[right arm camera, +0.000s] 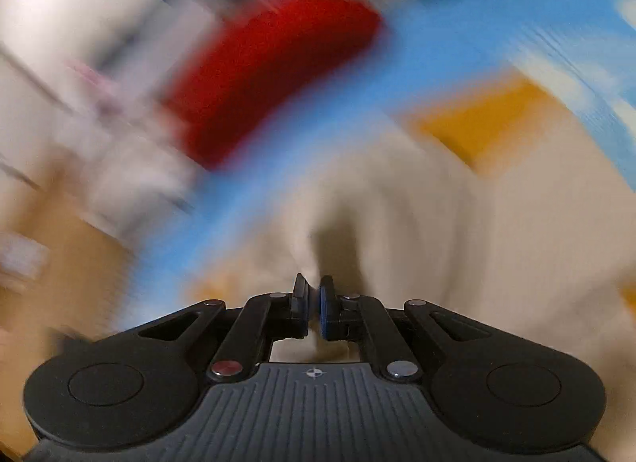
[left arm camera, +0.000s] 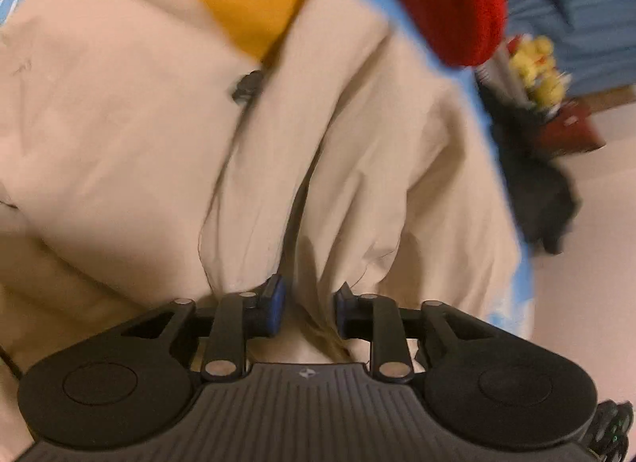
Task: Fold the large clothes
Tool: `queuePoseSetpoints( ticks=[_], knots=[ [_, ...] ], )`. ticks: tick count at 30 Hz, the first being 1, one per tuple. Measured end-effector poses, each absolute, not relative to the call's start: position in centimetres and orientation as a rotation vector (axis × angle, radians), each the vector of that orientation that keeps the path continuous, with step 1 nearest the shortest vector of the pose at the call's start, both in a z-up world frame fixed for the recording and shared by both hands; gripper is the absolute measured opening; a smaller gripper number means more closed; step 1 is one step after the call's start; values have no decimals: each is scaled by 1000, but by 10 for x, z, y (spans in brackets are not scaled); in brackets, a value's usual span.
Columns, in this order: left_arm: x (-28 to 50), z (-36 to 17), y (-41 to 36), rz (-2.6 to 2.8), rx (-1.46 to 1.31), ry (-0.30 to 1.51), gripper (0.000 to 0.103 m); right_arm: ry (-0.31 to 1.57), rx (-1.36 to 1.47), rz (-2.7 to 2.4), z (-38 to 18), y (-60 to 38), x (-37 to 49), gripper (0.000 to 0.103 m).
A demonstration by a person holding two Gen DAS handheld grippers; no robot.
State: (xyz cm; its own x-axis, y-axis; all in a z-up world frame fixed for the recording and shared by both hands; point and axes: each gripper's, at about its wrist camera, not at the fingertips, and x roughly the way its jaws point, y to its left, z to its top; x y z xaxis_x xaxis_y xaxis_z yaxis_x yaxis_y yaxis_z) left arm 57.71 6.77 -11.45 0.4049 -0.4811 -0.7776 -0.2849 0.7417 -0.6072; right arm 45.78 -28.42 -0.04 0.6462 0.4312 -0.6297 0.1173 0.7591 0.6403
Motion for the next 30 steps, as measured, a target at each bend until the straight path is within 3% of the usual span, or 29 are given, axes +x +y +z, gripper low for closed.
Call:
queuePoseSetpoints(
  ticks=[2, 6, 9, 13, 14, 16, 20, 22, 23, 26, 30],
  knots=[
    [579, -111, 65, -130, -764, 1174, 30, 1019, 748, 112, -33, -285, 459, 5],
    [575, -102, 66, -88, -713, 1144, 37, 1028, 760, 103, -35, -285, 461, 6],
    [571, -97, 72, -60, -733, 1134, 38, 1026, 778, 122, -34, -287, 458, 12],
    [562, -61, 71, -77, -651, 1026, 54, 995, 778, 154, -23, -287, 464, 22],
    [561, -53, 73, -90, -646, 997, 55, 961, 752, 165, -16, -287, 462, 30],
    [560, -41, 72, -92, -634, 943, 55, 886, 689, 175, -1, -288, 462, 40],
    [560, -45, 71, -50, -544, 952, 49, 845, 640, 127, -1, -299, 469, 42],
    [563, -68, 71, 38, -470, 1087, 32, 889, 660, 106, -12, -302, 475, 42],
    [561, -75, 73, 58, -473, 1108, 32, 931, 651, 83, -19, -302, 477, 41],
    [554, -54, 72, 29, -480, 1024, 32, 1016, 623, 15, -35, -302, 483, 37],
    [541, -16, 58, -81, -415, 820, 32, 841, 598, -10, -5, -301, 472, 37]
  ],
)
